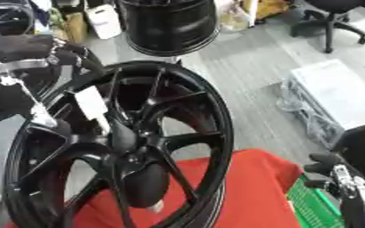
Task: Pull the pin out of the wheel hub.
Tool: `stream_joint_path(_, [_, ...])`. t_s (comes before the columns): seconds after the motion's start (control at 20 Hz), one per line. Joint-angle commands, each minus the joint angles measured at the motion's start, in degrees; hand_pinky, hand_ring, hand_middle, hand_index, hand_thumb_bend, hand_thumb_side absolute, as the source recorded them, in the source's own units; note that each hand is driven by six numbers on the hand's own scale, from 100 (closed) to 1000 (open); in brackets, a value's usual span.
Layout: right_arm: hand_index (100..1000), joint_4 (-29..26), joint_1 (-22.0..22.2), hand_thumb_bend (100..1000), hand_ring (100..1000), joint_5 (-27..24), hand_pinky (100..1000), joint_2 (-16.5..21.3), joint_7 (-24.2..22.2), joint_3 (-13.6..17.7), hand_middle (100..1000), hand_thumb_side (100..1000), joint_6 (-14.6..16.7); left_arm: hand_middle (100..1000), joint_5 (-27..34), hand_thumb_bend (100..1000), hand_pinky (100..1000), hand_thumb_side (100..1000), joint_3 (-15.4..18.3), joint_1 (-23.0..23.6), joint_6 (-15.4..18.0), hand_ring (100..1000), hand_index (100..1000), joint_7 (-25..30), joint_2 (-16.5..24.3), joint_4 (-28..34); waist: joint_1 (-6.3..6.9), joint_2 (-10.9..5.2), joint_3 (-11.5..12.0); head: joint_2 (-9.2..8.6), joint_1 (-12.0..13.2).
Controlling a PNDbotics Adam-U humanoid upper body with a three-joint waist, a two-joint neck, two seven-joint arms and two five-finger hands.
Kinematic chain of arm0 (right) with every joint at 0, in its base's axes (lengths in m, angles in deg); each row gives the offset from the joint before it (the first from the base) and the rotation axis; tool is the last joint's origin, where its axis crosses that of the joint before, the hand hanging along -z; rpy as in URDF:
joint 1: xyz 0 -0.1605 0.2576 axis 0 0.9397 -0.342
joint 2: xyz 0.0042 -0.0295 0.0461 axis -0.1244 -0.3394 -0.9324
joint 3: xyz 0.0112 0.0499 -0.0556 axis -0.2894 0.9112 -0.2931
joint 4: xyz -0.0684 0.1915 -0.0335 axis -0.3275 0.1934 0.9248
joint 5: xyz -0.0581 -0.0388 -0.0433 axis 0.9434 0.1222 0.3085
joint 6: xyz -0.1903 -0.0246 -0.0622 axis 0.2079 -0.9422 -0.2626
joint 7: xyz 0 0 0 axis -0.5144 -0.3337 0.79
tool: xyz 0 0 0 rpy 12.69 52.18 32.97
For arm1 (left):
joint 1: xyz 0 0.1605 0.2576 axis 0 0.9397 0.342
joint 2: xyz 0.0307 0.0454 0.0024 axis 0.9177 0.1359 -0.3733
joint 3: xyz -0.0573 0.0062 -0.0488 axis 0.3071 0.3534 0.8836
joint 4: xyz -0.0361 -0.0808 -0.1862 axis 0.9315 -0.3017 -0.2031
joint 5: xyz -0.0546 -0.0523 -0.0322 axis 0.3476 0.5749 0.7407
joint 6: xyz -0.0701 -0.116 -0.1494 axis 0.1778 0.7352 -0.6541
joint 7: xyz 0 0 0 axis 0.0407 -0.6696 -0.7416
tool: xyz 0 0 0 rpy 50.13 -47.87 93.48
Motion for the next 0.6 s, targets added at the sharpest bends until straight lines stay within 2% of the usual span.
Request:
stream_joint_path(0.05, [746,-0.82,-0.54,100,763,-0.06,613,0.85,-0.10,-0.06,569,944,0.15,744,-2.67,702,631,314,0.13,-0.74,19.88,450,842,19.90,0.92,-0.50,-0.30,-1.01,-0.01,-0.67,0.23])
stream_joint_path(0.4, [746,-0.70,-0.54,100,762,-0.03,613,0.78,-0.10,-0.02,568,948,0.16,731,-2.68,612,608,222,2.08,-1.04,19.88,413,833,19.82,-0.23,-2.78,-0.30,-1.02,0.10,-0.75,0.20])
stream_joint_path(0.6, [746,-0.66,-0.56,100,761,-0.04,613,0.73,-0.13,-0.03,568,952,0.15,712,-2.92,541,601,181,2.10,-1.27,19.88,398,818,19.90,-1.03,-3.56,-0.30,-1.00,0.00,-0.79,0.28])
